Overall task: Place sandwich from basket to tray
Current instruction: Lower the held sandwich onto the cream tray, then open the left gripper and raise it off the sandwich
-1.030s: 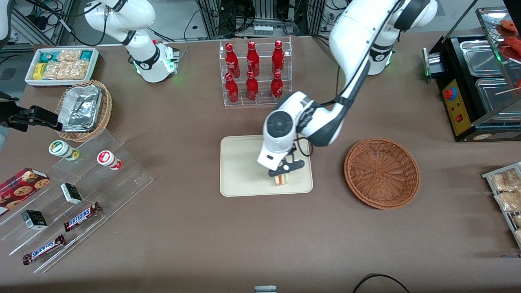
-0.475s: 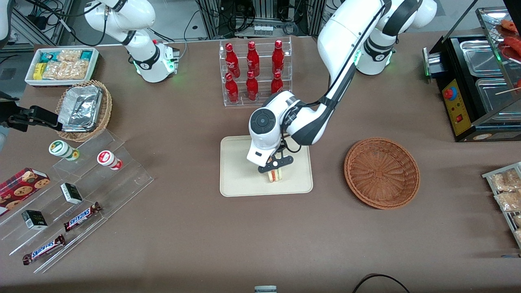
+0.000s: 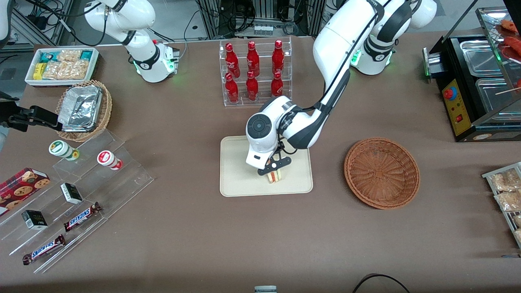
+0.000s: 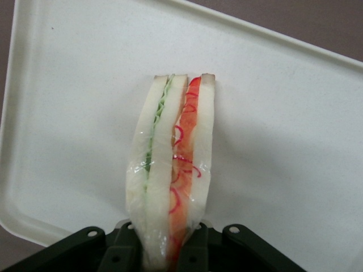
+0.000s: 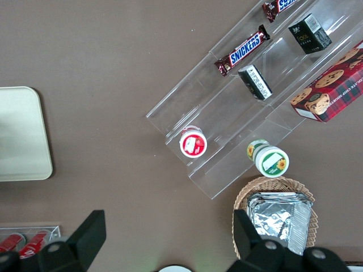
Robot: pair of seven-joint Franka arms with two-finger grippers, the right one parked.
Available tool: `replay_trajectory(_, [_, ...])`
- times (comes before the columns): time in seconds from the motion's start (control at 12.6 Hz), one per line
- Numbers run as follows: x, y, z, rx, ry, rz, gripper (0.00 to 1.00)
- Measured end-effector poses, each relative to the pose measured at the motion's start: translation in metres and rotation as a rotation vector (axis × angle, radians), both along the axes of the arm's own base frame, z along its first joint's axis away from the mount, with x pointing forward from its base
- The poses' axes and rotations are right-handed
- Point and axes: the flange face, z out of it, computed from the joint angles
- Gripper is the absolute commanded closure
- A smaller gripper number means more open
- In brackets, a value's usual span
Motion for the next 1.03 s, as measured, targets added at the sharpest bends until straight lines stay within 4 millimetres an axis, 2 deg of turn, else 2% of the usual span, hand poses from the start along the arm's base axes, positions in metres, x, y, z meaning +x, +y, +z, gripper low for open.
replay_trajectory(0.4, [0.004,-0.004,0.005,0.012,-0.035,-0.022,0.0])
replay_trajectory(0.63, [0.008,-0.007,0.019,-0.002,-0.054,-0.02,0.0])
replay_trajectory(0.79, [0.01,-0.007,0.045,-0.002,-0.06,-0.018,0.0])
replay_trajectory(1.03, [0.011,-0.001,0.105,-0.008,-0.078,-0.052,0.0])
